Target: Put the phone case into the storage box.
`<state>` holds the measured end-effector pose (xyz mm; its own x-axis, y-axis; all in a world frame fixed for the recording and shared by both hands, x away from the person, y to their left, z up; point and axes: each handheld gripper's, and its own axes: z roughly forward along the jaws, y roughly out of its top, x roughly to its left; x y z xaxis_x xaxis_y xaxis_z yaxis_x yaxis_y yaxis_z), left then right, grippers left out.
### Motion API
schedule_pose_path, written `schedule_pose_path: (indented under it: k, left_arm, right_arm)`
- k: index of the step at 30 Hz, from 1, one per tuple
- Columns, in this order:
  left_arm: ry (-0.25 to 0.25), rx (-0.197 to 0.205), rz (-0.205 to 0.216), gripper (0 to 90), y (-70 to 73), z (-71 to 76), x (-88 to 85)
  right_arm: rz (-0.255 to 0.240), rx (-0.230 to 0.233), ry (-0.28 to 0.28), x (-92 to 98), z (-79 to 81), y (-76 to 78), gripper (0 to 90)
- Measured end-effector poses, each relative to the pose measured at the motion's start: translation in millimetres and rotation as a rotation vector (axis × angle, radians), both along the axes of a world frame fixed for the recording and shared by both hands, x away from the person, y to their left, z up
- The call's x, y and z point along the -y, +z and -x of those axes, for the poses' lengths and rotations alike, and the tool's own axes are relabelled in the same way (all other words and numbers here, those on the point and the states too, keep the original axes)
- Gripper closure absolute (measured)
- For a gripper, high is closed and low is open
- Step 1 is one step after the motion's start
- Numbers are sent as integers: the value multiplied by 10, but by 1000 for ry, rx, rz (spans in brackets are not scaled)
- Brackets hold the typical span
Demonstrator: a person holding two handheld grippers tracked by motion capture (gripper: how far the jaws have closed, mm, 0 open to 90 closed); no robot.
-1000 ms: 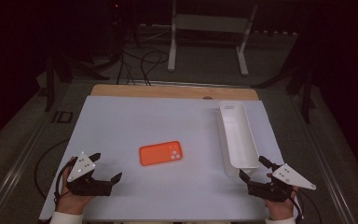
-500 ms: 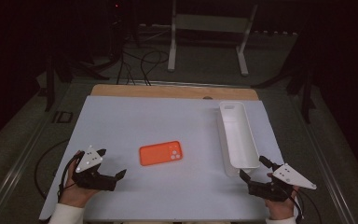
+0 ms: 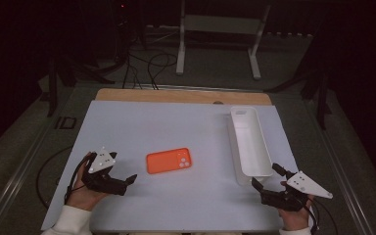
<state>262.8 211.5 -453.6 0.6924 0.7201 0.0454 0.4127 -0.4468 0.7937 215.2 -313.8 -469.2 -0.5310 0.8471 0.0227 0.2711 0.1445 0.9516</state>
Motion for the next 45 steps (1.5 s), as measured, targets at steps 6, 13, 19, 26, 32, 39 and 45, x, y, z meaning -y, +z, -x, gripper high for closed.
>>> schedule_pose_path:
  k: [6, 13, 19, 26, 32, 39, 45]
  left_arm:
    - [-4, -7, -9, 0, 3, -54, 24]
    - [-10, -10, -19, 0, 19, -115, 58]
    - [-16, -13, -34, 2, 33, -156, 91]
    - [-24, -20, -45, 2, 42, -198, 117]
    - [-40, -25, -58, 4, 52, -234, 160]
    - [-55, -36, -75, 4, 48, -281, 213]
    - [-73, -46, -91, 3, 42, -321, 274]
  right_arm:
    - [0, 1, 1, -4, -4, 2, 84]
    - [-3, 0, 1, -7, -3, 6, 84]
    - [-3, 0, 4, -6, -5, 10, 84]
    - [-2, -1, 7, -9, -9, 10, 84]
    - [0, -2, 10, -14, -11, 10, 84]
    - [-1, -4, 12, -17, -12, 10, 84]
    - [-2, -5, 15, -18, -13, 10, 84]
